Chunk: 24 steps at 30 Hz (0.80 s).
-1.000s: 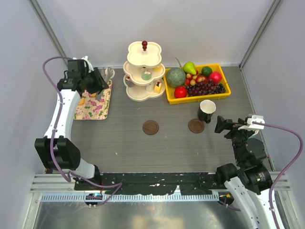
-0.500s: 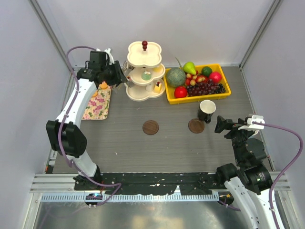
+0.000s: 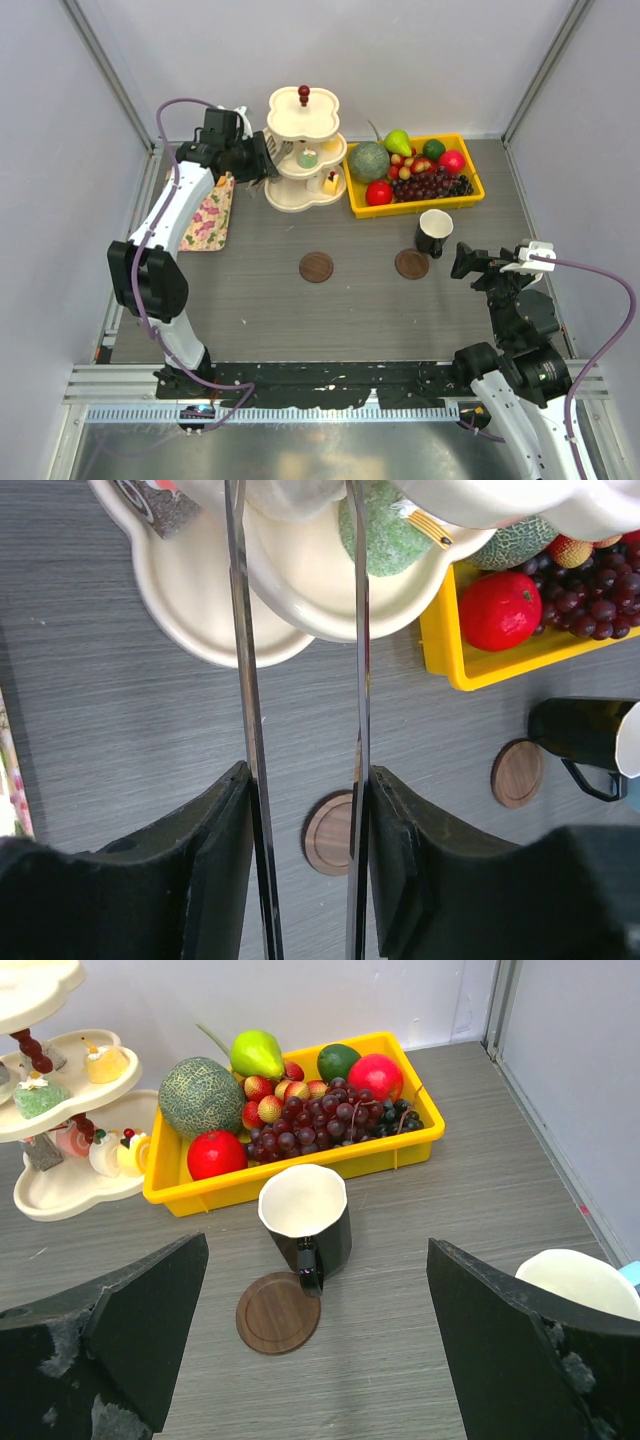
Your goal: Serve the afternoon tea
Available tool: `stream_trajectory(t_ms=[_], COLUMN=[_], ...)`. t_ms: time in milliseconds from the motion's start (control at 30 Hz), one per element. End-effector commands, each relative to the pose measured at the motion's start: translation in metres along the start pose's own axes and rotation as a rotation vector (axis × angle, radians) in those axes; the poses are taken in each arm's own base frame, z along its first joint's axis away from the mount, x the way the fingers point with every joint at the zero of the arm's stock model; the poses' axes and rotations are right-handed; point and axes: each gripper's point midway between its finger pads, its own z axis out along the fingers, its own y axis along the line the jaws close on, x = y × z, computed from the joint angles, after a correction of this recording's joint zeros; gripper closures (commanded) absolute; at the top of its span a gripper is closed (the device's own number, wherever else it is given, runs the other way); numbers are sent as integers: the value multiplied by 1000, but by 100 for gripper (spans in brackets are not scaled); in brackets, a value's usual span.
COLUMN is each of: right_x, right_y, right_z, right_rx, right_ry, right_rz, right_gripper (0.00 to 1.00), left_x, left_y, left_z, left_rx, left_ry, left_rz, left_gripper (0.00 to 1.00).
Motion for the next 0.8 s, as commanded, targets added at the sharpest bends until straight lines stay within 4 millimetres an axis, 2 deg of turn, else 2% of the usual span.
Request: stream_trajectory(t_ms=[0, 233, 400, 633, 767], right_x=[-11, -10, -10, -11, -12], right_y=[0, 0, 1, 0, 1], right_z=[1, 1, 1, 0, 0], right_rx=[6, 5, 2, 1, -2], right_ry=[-38, -36, -36, -40, -41], right_rz=[7, 7, 7, 7, 9], right_gripper=[2, 2, 2, 2, 2], left_x=[-19, -25, -30, -9, 7], left_y=[-6, -6, -10, 1, 15], left_z=[-3, -9, -28, -50, -66], left_rx=[7, -3, 1, -36, -72], left_ry=[-57, -87, -129, -125, -131], left_rz=[29, 40, 55, 67, 72], left_gripper=[48, 39, 39, 44, 49])
